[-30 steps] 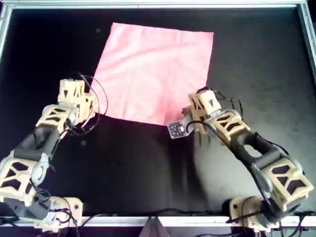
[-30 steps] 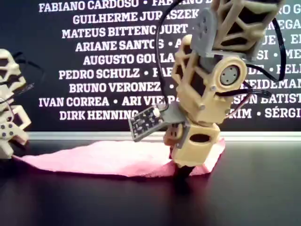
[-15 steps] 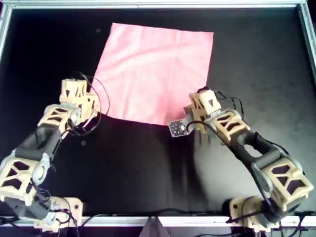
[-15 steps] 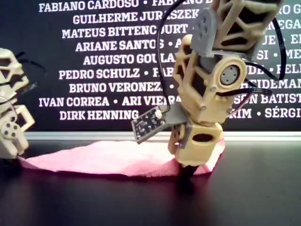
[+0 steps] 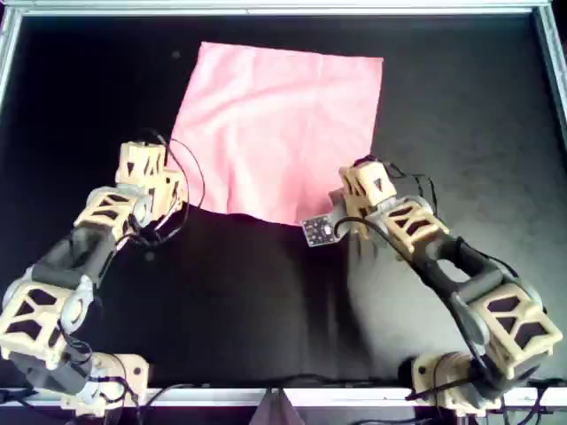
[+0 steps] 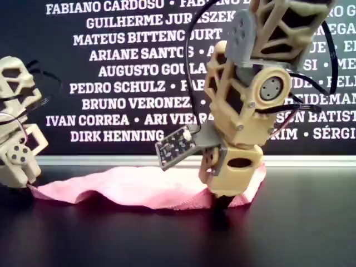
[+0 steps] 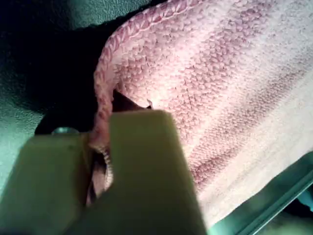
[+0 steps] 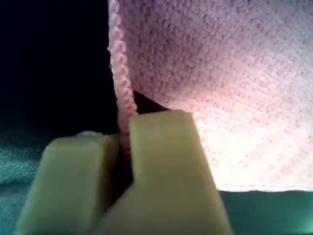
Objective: Fold a cloth
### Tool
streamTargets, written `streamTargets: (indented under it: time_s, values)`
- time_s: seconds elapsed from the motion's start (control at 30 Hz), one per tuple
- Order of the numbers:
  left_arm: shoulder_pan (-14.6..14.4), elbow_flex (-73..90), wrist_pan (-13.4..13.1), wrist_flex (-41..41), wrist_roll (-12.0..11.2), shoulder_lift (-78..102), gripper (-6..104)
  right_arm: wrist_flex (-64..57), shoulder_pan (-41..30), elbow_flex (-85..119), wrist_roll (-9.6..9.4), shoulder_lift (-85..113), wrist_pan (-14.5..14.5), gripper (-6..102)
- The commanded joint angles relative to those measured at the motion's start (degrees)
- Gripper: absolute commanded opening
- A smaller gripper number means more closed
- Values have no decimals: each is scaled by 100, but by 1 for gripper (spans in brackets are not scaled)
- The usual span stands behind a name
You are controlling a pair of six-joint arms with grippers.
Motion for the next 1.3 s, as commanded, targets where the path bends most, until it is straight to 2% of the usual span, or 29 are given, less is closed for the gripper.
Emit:
streamTargets:
  time_s: [0.0,0.33,0.7,0.97,1.27]
  values:
    - [-229,272,79,132,-9,255,-1,-88,-88,-62,-35,202,53,-1]
    - [-229,1617,70,132,-35,1529,-1,-88,-589,809,-44,1239,-44,-1]
    - [-237,2145,70,132,-44,1846,-1,-88,-598,1582,-44,1802,-44,-1]
    - [-923,2153,62,132,-44,1916,-1,-158,-606,1415,-44,1793,18,-1]
    - [-932,2408,-35,141,-18,2092,-1,-185,-633,1424,-44,1784,53,-1]
